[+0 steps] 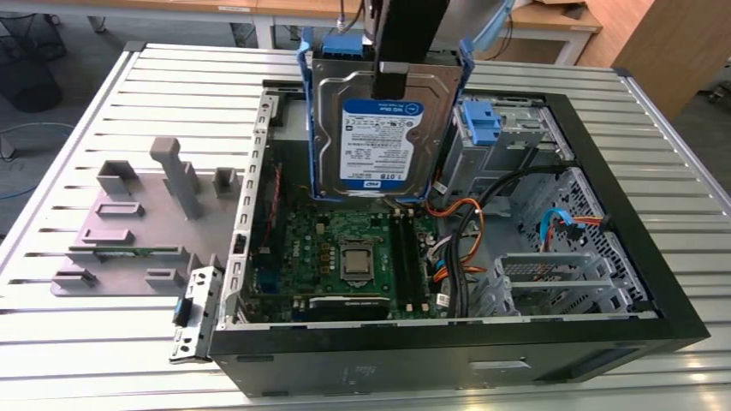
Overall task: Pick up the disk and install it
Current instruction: 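Pick up the disk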
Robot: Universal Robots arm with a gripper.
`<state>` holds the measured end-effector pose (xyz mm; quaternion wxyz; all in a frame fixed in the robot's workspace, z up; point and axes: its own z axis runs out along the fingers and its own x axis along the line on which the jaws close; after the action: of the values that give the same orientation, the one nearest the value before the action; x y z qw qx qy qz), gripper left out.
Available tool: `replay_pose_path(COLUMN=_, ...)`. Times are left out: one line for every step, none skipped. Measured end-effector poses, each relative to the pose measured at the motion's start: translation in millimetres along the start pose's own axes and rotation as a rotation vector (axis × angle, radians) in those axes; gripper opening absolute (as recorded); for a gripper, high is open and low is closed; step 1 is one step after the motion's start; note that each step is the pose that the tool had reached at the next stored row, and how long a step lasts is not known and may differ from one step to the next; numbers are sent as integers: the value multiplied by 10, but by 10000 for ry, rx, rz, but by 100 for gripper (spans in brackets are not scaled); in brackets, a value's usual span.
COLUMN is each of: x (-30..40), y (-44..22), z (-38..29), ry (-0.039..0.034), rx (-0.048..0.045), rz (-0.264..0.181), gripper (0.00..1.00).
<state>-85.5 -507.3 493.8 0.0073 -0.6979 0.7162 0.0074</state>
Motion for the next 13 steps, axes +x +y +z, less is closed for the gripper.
replay_pose_path(x=18, y=0, z=1, ry=-1, rx=0, rz=1, gripper=35)
replay_pose_path(x=35, y=-1, z=2, ry=-1, rx=1, rz=1, gripper=35)
replay_pose_path(x=52, y=-1, z=3, ry=-2, rx=1, rz=1, gripper=35)
replay_pose_path(x=69, y=-2, z=4, ry=-1, rx=1, rz=2, gripper=35)
replay_pose_path(x=83, y=-2, z=5, ry=-1, rx=1, rz=3, gripper=35)
replay_pose_path(x=96, y=-2, z=6, ry=-1, rx=0, rz=3, gripper=35)
replay_pose_path(x=107, y=-3, z=8, ry=0, rx=0, rz=4, gripper=35)
replay_pose_path(x=117, y=-4, z=9, ry=0, rx=0, rz=4, gripper=35)
replay_pose_path(x=126, y=-6, z=11, ry=-1, rx=0, rz=5, gripper=35)
replay_pose_path(x=134, y=-11, z=12, ry=-1, rx=-1, rz=6, gripper=35)
replay_pose_path(x=139, y=-19, z=14, ry=-2, rx=0, rz=7, gripper=35)
replay_pose_path(x=142, y=-30, z=15, ry=-2, rx=-2, rz=7, gripper=35)
replay_pose_path(x=144, y=-43, z=15, ry=-1, rx=-4, rz=8, gripper=35)
